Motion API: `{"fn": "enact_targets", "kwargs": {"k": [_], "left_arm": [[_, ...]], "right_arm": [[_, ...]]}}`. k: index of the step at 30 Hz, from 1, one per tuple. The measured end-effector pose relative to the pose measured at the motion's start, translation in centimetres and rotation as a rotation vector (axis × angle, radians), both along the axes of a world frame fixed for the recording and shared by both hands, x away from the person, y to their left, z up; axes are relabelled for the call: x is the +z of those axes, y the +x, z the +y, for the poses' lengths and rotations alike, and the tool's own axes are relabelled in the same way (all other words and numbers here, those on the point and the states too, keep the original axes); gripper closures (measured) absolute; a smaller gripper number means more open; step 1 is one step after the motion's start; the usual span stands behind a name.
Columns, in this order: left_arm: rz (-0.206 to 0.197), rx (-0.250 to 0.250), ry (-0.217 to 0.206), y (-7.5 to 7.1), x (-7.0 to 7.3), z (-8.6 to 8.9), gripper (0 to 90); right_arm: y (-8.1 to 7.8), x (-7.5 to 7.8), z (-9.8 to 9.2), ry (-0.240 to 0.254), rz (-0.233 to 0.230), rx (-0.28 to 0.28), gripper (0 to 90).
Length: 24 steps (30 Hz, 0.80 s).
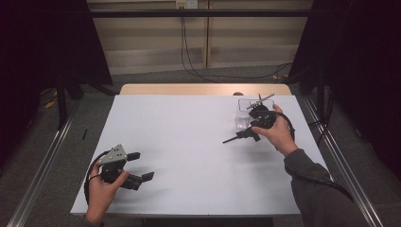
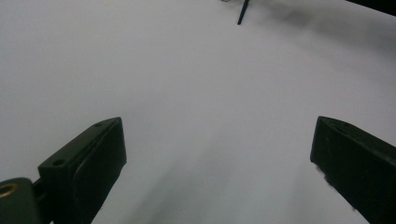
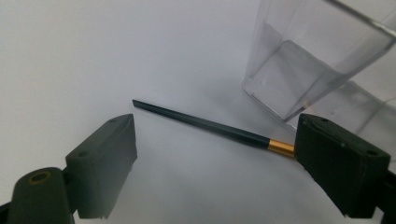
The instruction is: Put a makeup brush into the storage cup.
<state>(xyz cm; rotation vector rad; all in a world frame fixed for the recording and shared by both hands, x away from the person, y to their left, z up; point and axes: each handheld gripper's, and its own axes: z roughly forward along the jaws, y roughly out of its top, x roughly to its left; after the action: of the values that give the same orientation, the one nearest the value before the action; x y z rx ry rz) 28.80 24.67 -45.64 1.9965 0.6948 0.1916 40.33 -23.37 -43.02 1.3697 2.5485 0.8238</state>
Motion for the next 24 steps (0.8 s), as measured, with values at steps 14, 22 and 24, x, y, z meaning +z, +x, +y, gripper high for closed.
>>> {"fn": "enact_targets", "kwargs": {"k": [14, 22, 24], "left_arm": [[0.005, 0.003, 0.004, 0.0, -0.2, 0.0, 3.2], [0.008, 0.005, 0.002, 0.0, -0.2, 0.1, 3.3], [0.007, 0.006, 0.007, 0.1, -0.3, 0.1, 3.3]], "right_arm": [[0.7, -0.9, 0.4, 0.012, 0.001, 0.03, 15.3], [0.9, -1.5, 0.7, 0.021, 0.001, 0.034, 15.7], [1.0, -1.6, 0.7, 0.016, 0.006, 0.035, 15.6]]}}
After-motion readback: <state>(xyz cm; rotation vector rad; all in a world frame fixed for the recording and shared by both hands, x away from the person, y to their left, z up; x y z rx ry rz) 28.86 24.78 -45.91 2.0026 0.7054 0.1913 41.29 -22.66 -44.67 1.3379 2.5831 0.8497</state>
